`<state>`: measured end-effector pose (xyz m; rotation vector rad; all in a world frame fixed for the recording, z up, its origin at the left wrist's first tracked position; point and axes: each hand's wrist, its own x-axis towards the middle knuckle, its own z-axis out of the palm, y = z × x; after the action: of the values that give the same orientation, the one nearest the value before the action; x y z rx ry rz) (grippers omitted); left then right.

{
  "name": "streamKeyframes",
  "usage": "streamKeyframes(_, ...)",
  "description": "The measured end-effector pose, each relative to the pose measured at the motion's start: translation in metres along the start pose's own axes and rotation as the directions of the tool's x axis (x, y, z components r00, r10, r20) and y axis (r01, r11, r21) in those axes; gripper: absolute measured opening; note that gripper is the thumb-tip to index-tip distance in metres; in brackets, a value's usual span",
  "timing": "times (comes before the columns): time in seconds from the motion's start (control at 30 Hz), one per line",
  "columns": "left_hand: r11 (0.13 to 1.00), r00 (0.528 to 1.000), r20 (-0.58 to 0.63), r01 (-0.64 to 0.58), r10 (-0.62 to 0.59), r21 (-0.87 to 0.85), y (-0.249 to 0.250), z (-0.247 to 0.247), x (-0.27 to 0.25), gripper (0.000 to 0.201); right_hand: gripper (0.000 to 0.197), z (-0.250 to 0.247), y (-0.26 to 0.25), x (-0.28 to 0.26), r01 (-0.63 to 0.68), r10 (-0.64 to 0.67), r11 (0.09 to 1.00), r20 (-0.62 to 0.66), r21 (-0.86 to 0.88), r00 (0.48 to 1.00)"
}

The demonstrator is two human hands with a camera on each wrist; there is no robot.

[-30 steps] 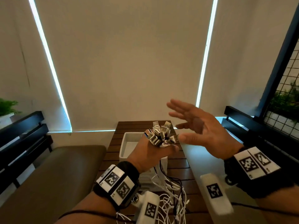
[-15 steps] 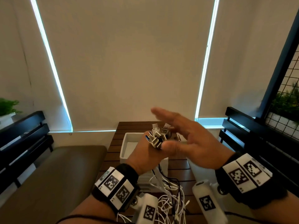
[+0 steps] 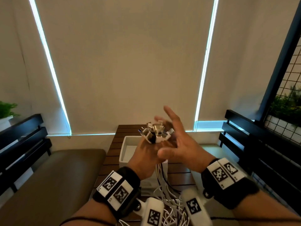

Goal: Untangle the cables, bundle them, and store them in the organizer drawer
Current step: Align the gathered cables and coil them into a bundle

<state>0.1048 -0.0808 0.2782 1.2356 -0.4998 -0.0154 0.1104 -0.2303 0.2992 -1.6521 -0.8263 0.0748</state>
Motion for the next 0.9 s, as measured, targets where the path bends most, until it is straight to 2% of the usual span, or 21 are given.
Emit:
streamKeyframes(0.03,1.0,0.999,0.045,0.0,0.002,-0.029,-0.003,-0.007,0.001,0.015,0.121,0.003,0.009,-0.001,-0.062,0.059,0.996,0.04,0.059,0.997)
streamKeyframes(0.07,0.993,1.0,0.016,0.023,-0.022,-0.116,-0.004,-0.008,0.003,0.007,0.116,0.008,0.019,-0.003,-0.105,0.097,0.99,0.095,0.091,0.991)
streamKeyframes(0.1,0.982,0.994,-0.112,-0.015,-0.006,-0.188,-0.003,-0.005,0.007,0.012,0.104,0.013,0.027,-0.004,-0.129,0.115,0.986,0.136,0.103,0.984)
streamKeyframes(0.13,0.994,0.987,-0.159,-0.023,0.007,-0.103,-0.005,-0.002,0.009,0.024,0.085,0.02,0.033,-0.006,-0.148,0.129,0.982,0.151,0.119,0.98)
streamKeyframes(0.17,0.99,0.987,-0.157,0.021,-0.044,-0.142,-0.006,-0.004,0.014,0.032,0.065,0.024,0.036,-0.008,-0.173,0.154,0.976,0.144,0.135,0.977)
streamKeyframes(0.23,0.961,0.965,-0.222,0.079,-0.14,-0.263,-0.004,-0.007,0.02,0.033,0.031,0.028,0.039,-0.01,-0.233,0.225,0.969,0.095,0.084,0.97)
streamKeyframes(0.3,0.952,0.947,-0.262,0.109,-0.187,-0.286,0.0,-0.011,0.024,0.033,0.009,0.031,0.039,-0.006,-0.212,0.22,0.961,0.029,-0.177,0.975)
streamKeyframes(0.37,0.953,0.928,-0.307,0.128,-0.213,-0.274,0.004,-0.012,0.025,0.042,0.013,0.031,0.039,-0.001,-0.087,0.105,0.844,0.004,-0.529,0.994)
streamKeyframes(0.4,0.945,0.925,-0.311,0.119,-0.217,-0.305,0.005,-0.012,0.025,0.044,0.016,0.032,0.039,0.001,-0.021,0.04,0.787,0.017,-0.616,0.999)
streamKeyframes(0.43,0.933,0.922,-0.32,0.1,-0.218,-0.346,0.007,-0.012,0.026,0.044,0.019,0.032,0.038,0.003,0.013,0.004,0.772,0.025,-0.635,1.0)
streamKeyframes(0.5,0.899,0.932,-0.287,0.081,-0.222,-0.431,0.009,-0.013,0.026,0.049,0.026,0.027,0.04,0.003,-0.029,0.046,0.877,0.025,-0.48,0.999)
streamKeyframes(0.53,0.88,0.94,-0.255,0.085,-0.226,-0.467,0.009,-0.014,0.026,0.052,0.03,0.026,0.039,0.0,-0.1,0.12,0.942,0.043,-0.319,0.992)
streamKeyframes(0.57,0.867,0.951,-0.218,0.088,-0.22,-0.491,0.011,-0.015,0.026,0.054,0.036,0.025,0.036,-0.003,-0.186,0.198,0.972,0.068,-0.146,0.978)
streamKeyframes(0.63,0.842,0.966,-0.159,0.088,-0.202,-0.532,0.013,-0.017,0.027,0.057,0.049,0.025,0.032,-0.009,-0.324,0.31,0.935,0.109,0.145,0.944)
streamKeyframes(0.7,0.825,0.972,-0.125,0.097,-0.198,-0.557,0.016,-0.017,0.029,0.058,0.05,0.021,0.028,-0.009,-0.345,0.318,0.903,0.14,0.256,0.938)
streamKeyframes(0.73,0.827,0.97,-0.133,0.097,-0.203,-0.554,0.017,-0.018,0.031,0.058,0.047,0.021,0.027,-0.007,-0.311,0.287,0.928,0.137,0.206,0.948)
streamKeyframes(0.77,0.835,0.964,-0.163,0.091,-0.211,-0.543,0.017,-0.018,0.032,0.057,0.044,0.021,0.028,-0.004,-0.236,0.231,0.971,0.104,0.033,0.967)
streamKeyframes(0.8,0.844,0.951,-0.213,0.079,-0.223,-0.53,0.017,-0.018,0.032,0.056,0.043,0.021,0.028,-0.001,-0.141,0.161,0.953,0.053,-0.268,0.986)
streamKeyframes(0.83,0.853,0.928,-0.281,0.067,-0.244,-0.518,0.016,-0.016,0.032,0.054,0.046,0.022,0.03,0.001,-0.039,0.07,0.818,0.032,-0.574,0.997)
streamKeyframes(0.87,0.86,0.894,-0.357,0.058,-0.271,-0.506,0.015,-0.015,0.032,0.05,0.052,0.024,0.035,0.002,0.023,-0.001,0.63,0.028,-0.776,1.0)
streamKeyframes(0.9,0.867,0.855,-0.427,0.049,-0.293,-0.497,0.012,-0.014,0.032,0.047,0.06,0.026,0.041,0.002,0.029,-0.037,0.492,0.013,-0.87,0.999)
